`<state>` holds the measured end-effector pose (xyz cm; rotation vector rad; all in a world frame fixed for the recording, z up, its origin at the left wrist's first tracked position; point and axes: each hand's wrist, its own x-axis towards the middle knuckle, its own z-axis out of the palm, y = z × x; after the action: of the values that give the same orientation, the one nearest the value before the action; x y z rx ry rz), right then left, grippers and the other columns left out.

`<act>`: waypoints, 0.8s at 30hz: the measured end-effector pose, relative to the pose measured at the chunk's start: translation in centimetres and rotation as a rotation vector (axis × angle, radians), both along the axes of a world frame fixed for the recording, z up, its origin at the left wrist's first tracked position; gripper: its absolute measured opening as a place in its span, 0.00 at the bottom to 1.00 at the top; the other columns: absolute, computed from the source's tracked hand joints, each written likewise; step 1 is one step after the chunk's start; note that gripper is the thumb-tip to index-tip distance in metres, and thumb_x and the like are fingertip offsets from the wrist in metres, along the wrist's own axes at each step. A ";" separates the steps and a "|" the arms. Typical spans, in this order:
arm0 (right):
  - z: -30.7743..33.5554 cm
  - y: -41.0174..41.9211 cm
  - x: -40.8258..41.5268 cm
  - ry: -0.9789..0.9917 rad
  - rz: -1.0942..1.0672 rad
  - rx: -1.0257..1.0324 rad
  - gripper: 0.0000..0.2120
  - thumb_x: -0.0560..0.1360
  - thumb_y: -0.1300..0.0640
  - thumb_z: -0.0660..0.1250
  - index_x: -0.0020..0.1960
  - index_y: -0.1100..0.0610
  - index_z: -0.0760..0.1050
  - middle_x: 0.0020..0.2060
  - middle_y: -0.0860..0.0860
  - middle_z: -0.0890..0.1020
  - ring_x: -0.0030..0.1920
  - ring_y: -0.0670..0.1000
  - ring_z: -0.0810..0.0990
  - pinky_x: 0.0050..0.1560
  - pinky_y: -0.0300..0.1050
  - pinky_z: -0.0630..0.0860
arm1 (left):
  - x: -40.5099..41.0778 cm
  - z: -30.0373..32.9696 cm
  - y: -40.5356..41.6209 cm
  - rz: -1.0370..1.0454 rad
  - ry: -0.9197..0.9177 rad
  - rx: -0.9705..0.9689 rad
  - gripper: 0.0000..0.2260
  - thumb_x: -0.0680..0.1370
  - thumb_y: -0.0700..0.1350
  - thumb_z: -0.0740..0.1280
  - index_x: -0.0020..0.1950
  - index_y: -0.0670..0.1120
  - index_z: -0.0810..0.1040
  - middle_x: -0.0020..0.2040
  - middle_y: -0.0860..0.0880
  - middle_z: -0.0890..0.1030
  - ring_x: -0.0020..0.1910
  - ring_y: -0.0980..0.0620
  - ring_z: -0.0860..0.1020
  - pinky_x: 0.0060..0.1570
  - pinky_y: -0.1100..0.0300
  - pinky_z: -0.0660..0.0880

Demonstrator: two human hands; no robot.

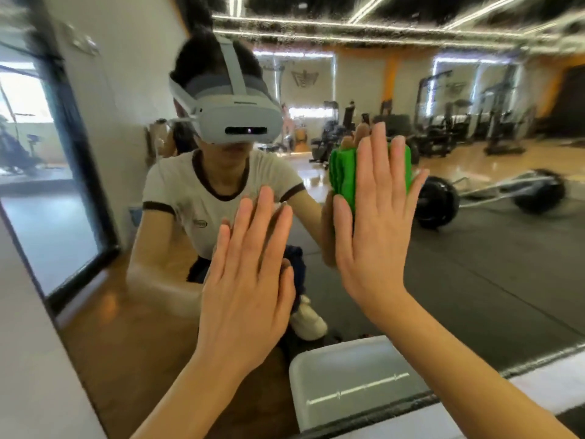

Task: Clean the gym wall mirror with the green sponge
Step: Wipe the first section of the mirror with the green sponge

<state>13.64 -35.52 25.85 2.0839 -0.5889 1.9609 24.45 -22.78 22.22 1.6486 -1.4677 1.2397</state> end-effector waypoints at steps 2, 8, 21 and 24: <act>-4.8 0.2 0.1 0.082 -0.016 -0.023 0.26 0.86 0.51 0.46 0.82 0.56 0.47 0.81 0.54 0.50 0.81 0.51 0.42 0.79 0.55 0.36 | 0.1 -0.2 -0.2 0.015 -0.005 -0.004 0.29 0.82 0.45 0.58 0.82 0.42 0.54 0.83 0.44 0.50 0.82 0.47 0.44 0.80 0.53 0.40; -11.8 0.3 -1.6 0.340 -0.113 -0.115 0.27 0.87 0.49 0.45 0.83 0.53 0.42 0.82 0.49 0.44 0.82 0.52 0.44 0.80 0.54 0.37 | 0.1 -0.3 -0.3 0.042 -0.030 0.003 0.28 0.82 0.46 0.57 0.82 0.42 0.55 0.83 0.43 0.51 0.83 0.46 0.45 0.80 0.52 0.41; -2.0 -5.0 -4.1 -0.270 -0.075 0.243 0.26 0.85 0.54 0.49 0.81 0.62 0.53 0.80 0.60 0.56 0.81 0.59 0.50 0.78 0.59 0.39 | 0.2 -0.8 -0.7 0.057 -0.025 -0.012 0.32 0.81 0.48 0.58 0.83 0.45 0.49 0.83 0.47 0.43 0.82 0.47 0.44 0.80 0.53 0.40; -3.7 -0.2 0.1 -0.168 -0.031 0.187 0.26 0.85 0.52 0.47 0.81 0.58 0.48 0.81 0.53 0.51 0.81 0.54 0.44 0.79 0.56 0.36 | 0.2 -0.8 -0.6 0.054 -0.029 -0.002 0.32 0.82 0.48 0.57 0.83 0.45 0.48 0.83 0.47 0.42 0.82 0.46 0.44 0.80 0.52 0.40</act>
<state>13.74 -35.76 22.17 2.0093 -0.8630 2.1526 24.70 -23.42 21.43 1.6862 -1.4475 1.2993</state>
